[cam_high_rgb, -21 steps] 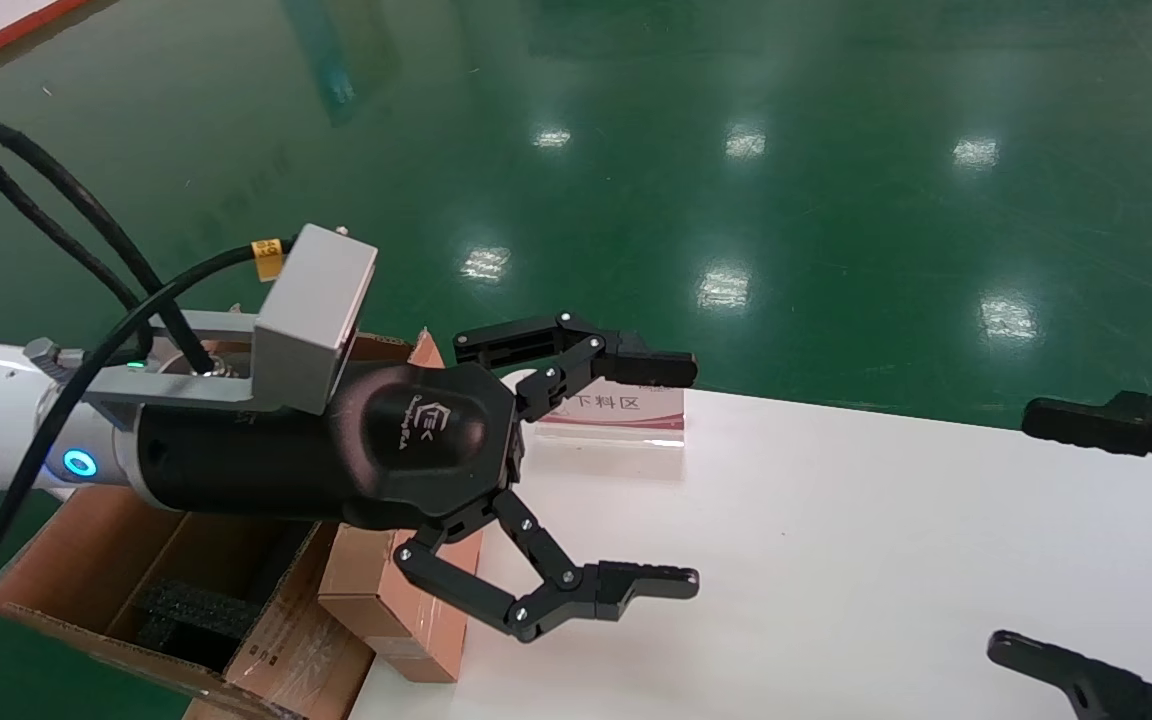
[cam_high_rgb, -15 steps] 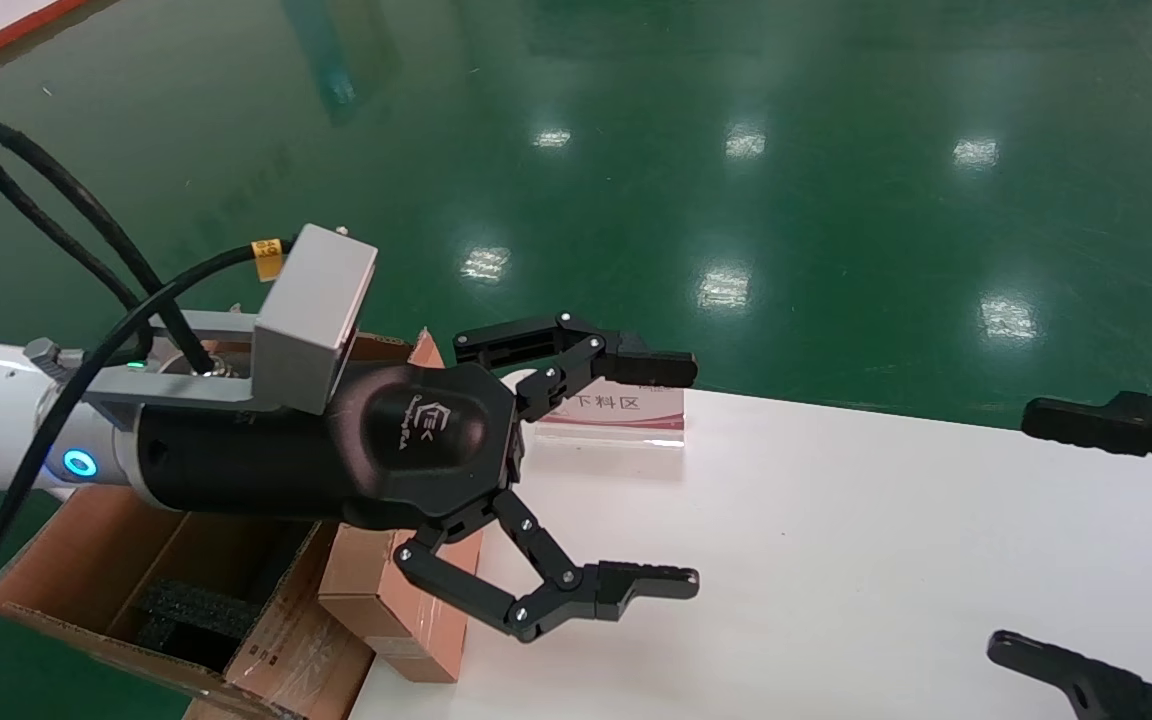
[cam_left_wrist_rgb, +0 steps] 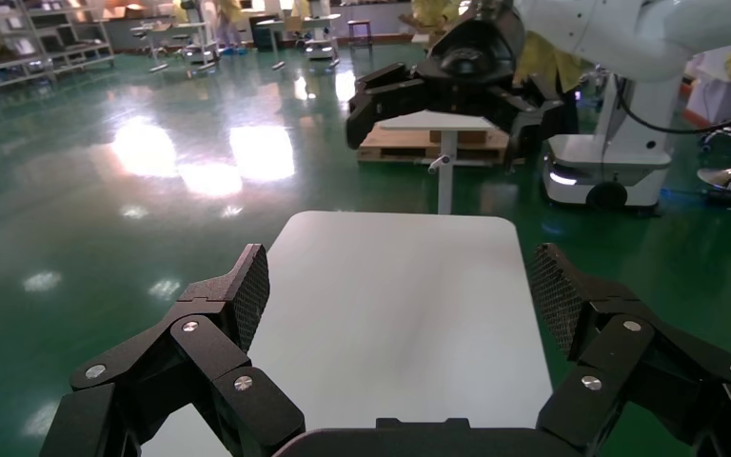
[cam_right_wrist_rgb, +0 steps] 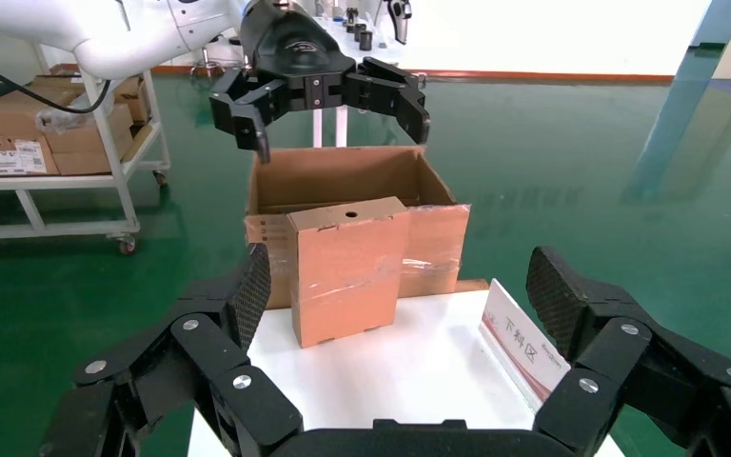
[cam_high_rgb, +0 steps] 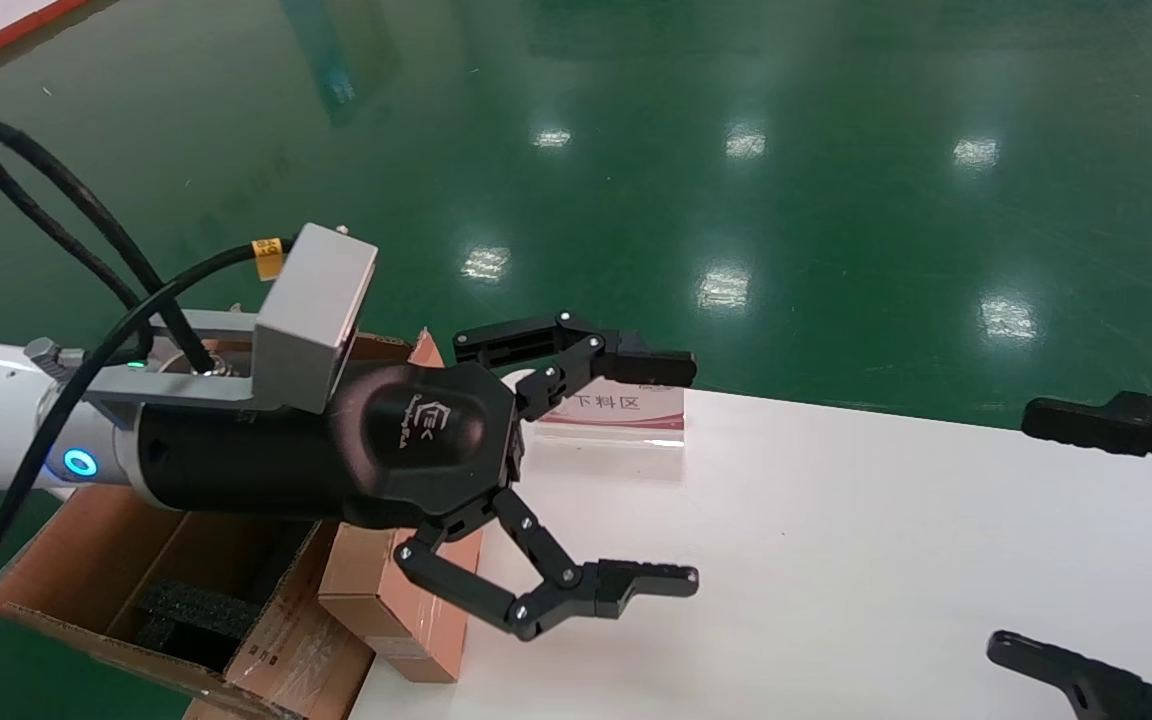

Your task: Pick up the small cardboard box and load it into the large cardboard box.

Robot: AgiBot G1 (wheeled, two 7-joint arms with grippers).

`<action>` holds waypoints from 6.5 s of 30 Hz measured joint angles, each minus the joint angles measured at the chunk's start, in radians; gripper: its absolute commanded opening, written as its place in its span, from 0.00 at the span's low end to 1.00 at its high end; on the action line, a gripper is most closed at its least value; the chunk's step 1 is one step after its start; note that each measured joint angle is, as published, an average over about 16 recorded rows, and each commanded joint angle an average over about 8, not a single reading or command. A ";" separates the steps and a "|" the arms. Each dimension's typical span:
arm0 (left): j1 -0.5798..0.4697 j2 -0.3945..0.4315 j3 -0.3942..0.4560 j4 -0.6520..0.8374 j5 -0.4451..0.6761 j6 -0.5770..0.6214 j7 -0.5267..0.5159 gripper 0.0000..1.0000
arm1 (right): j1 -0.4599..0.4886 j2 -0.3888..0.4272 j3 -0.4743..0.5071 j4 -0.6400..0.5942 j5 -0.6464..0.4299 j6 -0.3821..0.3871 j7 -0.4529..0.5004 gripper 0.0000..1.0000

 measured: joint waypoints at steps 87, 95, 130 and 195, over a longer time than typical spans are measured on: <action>-1.086 0.282 1.410 0.108 0.794 0.082 -1.331 1.00 | 0.002 0.002 -0.006 -0.001 0.004 0.002 -0.003 1.00; -1.104 0.278 1.432 0.116 0.796 0.076 -1.346 1.00 | 0.002 0.003 -0.007 -0.001 0.005 0.003 -0.004 1.00; -1.085 0.281 1.507 0.104 0.758 0.062 -1.349 1.00 | 0.002 0.004 -0.009 -0.001 0.006 0.004 -0.005 1.00; -1.075 0.285 1.513 0.111 0.757 0.057 -1.342 0.00 | 0.002 0.004 -0.009 -0.001 0.007 0.004 -0.005 0.54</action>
